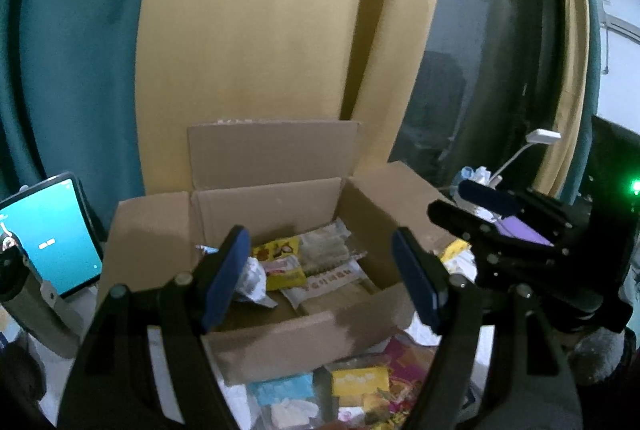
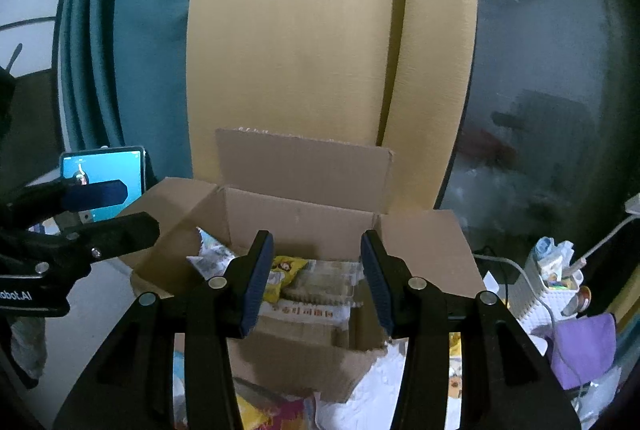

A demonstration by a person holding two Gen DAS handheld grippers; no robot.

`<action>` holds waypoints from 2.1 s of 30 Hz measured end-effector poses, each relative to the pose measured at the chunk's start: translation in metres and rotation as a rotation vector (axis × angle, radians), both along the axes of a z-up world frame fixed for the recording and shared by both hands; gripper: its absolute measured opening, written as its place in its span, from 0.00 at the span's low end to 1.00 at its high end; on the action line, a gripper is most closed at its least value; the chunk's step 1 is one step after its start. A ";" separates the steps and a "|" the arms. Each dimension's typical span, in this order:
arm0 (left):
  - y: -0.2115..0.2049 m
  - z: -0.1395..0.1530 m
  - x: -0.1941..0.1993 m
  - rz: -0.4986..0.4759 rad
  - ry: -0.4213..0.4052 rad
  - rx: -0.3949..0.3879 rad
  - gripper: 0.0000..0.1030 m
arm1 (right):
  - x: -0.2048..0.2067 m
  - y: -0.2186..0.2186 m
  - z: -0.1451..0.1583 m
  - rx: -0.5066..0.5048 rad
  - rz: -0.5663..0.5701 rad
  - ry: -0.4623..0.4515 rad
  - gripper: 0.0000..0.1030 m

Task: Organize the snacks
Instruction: 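Withdraw both tools from the box toward the snack pile, then grasp a clear plastic packet with the right tool and lift it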

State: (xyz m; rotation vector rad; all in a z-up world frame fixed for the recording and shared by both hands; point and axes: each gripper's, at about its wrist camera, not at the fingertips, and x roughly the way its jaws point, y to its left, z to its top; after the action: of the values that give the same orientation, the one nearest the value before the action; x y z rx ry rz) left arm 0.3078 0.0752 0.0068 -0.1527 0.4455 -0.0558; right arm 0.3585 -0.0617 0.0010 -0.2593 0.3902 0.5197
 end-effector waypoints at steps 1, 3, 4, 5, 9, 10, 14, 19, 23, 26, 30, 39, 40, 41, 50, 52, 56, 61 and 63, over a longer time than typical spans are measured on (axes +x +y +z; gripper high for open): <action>-0.001 0.000 -0.003 -0.002 -0.002 0.000 0.73 | -0.003 -0.002 0.000 0.001 -0.001 0.000 0.48; -0.005 0.000 -0.011 -0.006 -0.007 0.002 0.73 | -0.010 -0.006 0.000 0.003 -0.004 0.002 0.49; -0.007 0.000 -0.014 -0.007 -0.008 0.003 0.73 | -0.014 -0.009 0.000 0.004 -0.005 0.002 0.51; -0.009 0.000 -0.018 -0.010 -0.008 0.004 0.73 | -0.017 -0.011 -0.001 0.004 -0.005 0.003 0.52; -0.019 -0.003 -0.035 -0.030 -0.015 0.016 0.73 | -0.032 -0.022 -0.004 0.004 -0.013 0.008 0.55; -0.021 -0.004 -0.038 -0.035 -0.015 0.018 0.73 | -0.037 -0.024 -0.004 0.004 -0.014 0.006 0.57; -0.030 -0.011 -0.053 -0.052 -0.007 0.015 0.73 | -0.055 -0.038 -0.004 0.012 -0.020 0.002 0.66; -0.040 -0.023 -0.076 -0.071 0.006 0.008 0.74 | -0.079 -0.053 -0.011 0.010 -0.024 0.013 0.70; -0.047 -0.035 -0.091 -0.083 0.025 -0.011 0.79 | -0.095 -0.063 -0.021 0.007 -0.024 0.032 0.71; -0.052 -0.047 -0.101 -0.090 0.045 -0.019 0.80 | -0.106 -0.071 -0.031 0.007 -0.029 0.053 0.71; -0.054 -0.068 -0.113 -0.091 0.093 -0.045 0.80 | -0.116 -0.080 -0.050 -0.003 -0.036 0.096 0.71; -0.065 -0.115 -0.136 -0.078 0.210 -0.084 0.80 | -0.133 -0.101 -0.099 -0.015 -0.055 0.210 0.71; -0.067 -0.119 -0.140 -0.076 0.221 -0.089 0.80 | -0.135 -0.103 -0.103 -0.015 -0.056 0.220 0.71; -0.069 -0.124 -0.143 -0.075 0.234 -0.094 0.80 | -0.136 -0.105 -0.109 -0.014 -0.055 0.234 0.71; -0.080 -0.155 -0.153 -0.059 0.325 -0.112 0.80 | -0.146 -0.103 -0.151 -0.018 0.007 0.344 0.71; -0.084 -0.163 -0.151 -0.055 0.350 -0.106 0.80 | -0.148 -0.098 -0.161 -0.030 0.037 0.370 0.71; -0.089 -0.176 -0.146 -0.038 0.392 -0.091 0.80 | -0.151 -0.093 -0.176 -0.045 0.074 0.397 0.71; -0.093 -0.184 -0.136 -0.003 0.411 -0.061 0.80 | -0.150 -0.091 -0.190 -0.048 0.103 0.427 0.71; -0.093 -0.187 -0.128 0.004 0.424 -0.060 0.80 | -0.150 -0.090 -0.194 -0.055 0.117 0.438 0.71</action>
State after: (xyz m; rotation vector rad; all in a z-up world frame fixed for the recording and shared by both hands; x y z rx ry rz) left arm 0.1794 -0.0175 -0.1802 -0.2260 0.8669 -0.0330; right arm 0.2084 -0.1518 -0.1926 -0.2213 0.8191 0.6831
